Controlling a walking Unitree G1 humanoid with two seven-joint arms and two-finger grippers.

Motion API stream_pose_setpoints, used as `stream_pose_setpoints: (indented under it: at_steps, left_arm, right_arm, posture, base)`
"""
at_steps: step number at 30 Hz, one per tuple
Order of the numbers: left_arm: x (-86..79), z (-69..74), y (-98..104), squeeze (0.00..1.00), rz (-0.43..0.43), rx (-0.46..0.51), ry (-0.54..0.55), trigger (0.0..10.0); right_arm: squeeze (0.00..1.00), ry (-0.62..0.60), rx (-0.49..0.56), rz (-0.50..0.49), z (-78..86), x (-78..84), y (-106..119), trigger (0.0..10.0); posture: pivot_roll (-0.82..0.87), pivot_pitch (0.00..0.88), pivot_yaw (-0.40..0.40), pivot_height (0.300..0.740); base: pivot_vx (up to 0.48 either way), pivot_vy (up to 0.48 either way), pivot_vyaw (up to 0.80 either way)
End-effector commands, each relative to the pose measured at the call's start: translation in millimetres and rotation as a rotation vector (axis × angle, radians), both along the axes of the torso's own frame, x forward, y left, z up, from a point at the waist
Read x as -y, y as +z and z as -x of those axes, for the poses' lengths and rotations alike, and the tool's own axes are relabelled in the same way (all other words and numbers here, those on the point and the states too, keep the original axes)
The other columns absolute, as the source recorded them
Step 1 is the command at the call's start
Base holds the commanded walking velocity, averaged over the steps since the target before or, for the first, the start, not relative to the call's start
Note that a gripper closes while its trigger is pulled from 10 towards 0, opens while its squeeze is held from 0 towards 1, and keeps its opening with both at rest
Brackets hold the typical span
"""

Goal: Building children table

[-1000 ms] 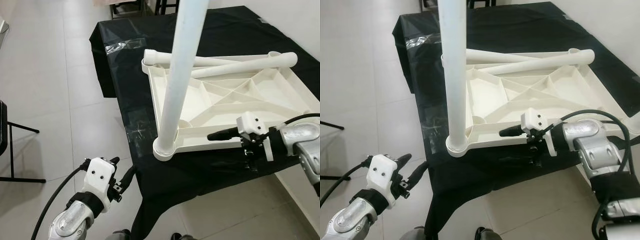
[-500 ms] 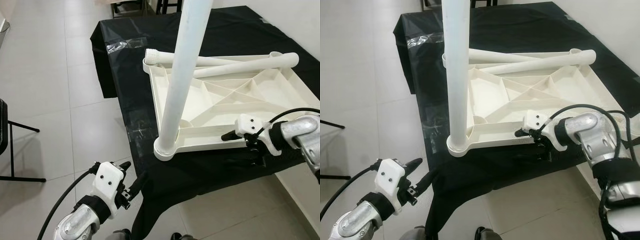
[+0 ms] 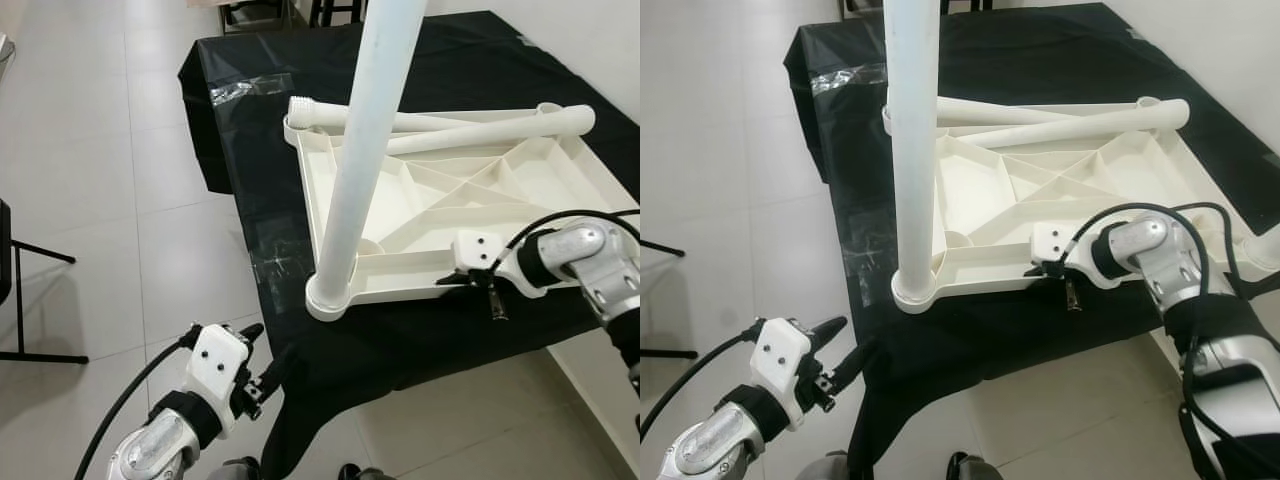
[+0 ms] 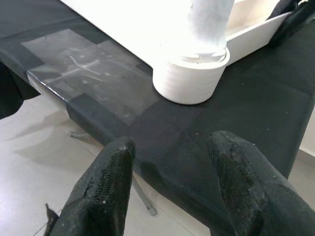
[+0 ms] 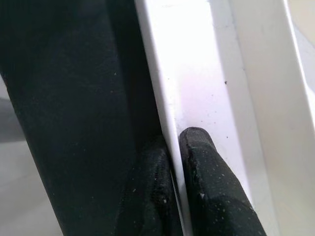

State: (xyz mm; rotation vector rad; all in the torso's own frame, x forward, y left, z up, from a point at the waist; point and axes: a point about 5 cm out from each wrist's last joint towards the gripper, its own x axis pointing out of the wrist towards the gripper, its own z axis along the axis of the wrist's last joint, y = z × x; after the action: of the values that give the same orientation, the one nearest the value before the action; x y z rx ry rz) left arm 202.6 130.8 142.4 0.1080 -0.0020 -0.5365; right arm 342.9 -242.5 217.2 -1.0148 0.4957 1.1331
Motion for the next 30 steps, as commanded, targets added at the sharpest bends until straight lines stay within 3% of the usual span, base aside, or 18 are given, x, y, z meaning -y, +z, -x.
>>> stream_pose_setpoints:
  at_steps: [1,3,7,12,20,24,30]
  left_arm:
    - [0.0,3.8,-2.1,0.0,-0.001,-0.018,-0.009,10.0]
    - [-0.1,3.9,-2.2,0.0,-0.002,-0.019,-0.009,10.0]
    - [0.0,4.6,-2.9,0.0,-0.005,-0.022,-0.013,10.0]
    - [0.0,6.0,-2.9,0.0,-0.008,-0.024,-0.013,10.0]
    - [-0.4,7.8,-3.1,0.0,-0.01,-0.027,-0.009,10.0]
    - [-0.8,10.0,-3.8,0.0,-0.011,-0.034,-0.007,10.0]
    - [-0.4,10.0,-4.2,0.0,-0.01,-0.037,-0.011,10.0]
  right_arm:
    - [0.0,-0.002,0.029,-0.003,-3.0,-3.7,-4.7,0.0]
    - [0.0,0.048,0.061,0.007,-4.6,-9.8,-3.6,0.0]
    - [0.0,0.281,0.276,-0.043,-12.0,-49.2,7.1,0.0]
    - [0.0,0.365,0.361,0.003,-19.5,-68.3,13.4,0.0]
    - [0.0,0.439,0.386,0.005,-21.0,-82.8,20.4,0.0]
    - [0.0,0.581,0.4,-0.032,-14.4,-101.0,22.0,0.0]
    - [0.0,0.597,0.427,-0.017,-15.7,-102.6,23.4,0.0]
  posture:
    - [0.1,0.257,-0.096,0.74]
    - [0.1,0.256,-0.095,0.74]
    - [0.1,0.256,-0.092,0.74]
    - [0.11,0.258,-0.097,0.74]
    - [0.11,0.264,-0.102,0.74]
    - [0.11,0.271,-0.102,0.74]
    - [0.11,0.271,-0.099,0.74]
  base:
    - [0.0,0.0,0.0]
    - [0.0,0.0,0.0]
    - [0.0,0.0,0.0]
    - [0.0,0.0,0.0]
    - [0.0,0.0,0.0]
    - [0.0,0.0,0.0]
    - [0.0,0.0,0.0]
